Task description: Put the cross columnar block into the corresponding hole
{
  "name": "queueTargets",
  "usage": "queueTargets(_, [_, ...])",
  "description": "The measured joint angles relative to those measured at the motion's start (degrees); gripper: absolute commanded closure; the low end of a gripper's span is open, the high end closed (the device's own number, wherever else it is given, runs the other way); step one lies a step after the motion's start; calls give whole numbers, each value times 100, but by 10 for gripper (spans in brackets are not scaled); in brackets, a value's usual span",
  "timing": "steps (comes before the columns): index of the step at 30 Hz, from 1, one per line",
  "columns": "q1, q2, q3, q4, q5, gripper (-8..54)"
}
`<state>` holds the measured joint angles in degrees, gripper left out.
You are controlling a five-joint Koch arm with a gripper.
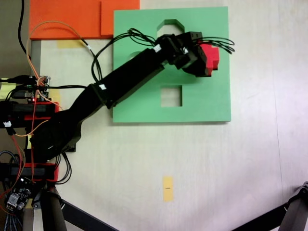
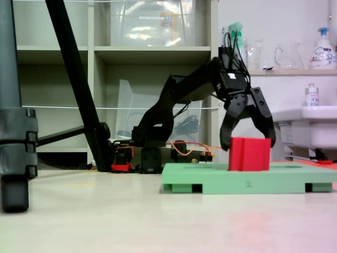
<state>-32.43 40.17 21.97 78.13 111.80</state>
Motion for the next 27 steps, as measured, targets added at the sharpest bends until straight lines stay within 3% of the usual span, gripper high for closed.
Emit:
queueTargets(6, [0, -246, -114, -53, 9, 86])
queueTargets(9, [-18, -211, -132, -62, 97, -67])
queueTargets(16, [-123, 984, -123, 527, 9, -62])
queueTargets(20, [-97, 2127, -132, 1266, -1468, -57])
queueTargets(24, [589, 3006, -141, 1898, -3621, -58])
queueTargets(27, [1389, 3094, -141, 1969, -3955, -58])
